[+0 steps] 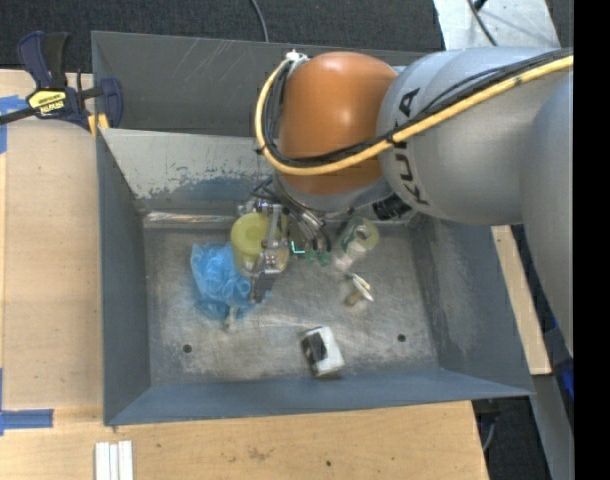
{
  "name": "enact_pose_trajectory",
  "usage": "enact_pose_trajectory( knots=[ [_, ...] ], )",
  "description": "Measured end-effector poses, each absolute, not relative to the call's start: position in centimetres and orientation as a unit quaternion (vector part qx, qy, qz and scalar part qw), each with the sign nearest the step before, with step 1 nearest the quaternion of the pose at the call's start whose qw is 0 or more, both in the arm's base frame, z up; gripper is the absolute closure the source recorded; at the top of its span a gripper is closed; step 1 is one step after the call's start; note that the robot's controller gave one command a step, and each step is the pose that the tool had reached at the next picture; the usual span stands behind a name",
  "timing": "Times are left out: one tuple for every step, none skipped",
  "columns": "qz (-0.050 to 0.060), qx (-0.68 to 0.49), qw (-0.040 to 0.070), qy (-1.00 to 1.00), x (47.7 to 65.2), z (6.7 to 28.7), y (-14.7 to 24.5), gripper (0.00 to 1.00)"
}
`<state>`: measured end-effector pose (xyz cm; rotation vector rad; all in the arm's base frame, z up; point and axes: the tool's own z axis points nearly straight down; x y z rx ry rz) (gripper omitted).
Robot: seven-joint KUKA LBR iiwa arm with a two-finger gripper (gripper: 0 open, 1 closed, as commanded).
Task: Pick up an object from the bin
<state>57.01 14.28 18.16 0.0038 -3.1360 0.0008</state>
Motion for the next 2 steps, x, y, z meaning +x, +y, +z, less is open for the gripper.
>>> enact_pose_trajectory(
  knots=[
    [0.000, 0.000, -0.001, -1.000, 57.2, 18.6, 14.2, 0.00],
    [-0.001, -0.002, -0.006, -1.000, 58.2, 14.7, 14.6, 0.00]
  ],
)
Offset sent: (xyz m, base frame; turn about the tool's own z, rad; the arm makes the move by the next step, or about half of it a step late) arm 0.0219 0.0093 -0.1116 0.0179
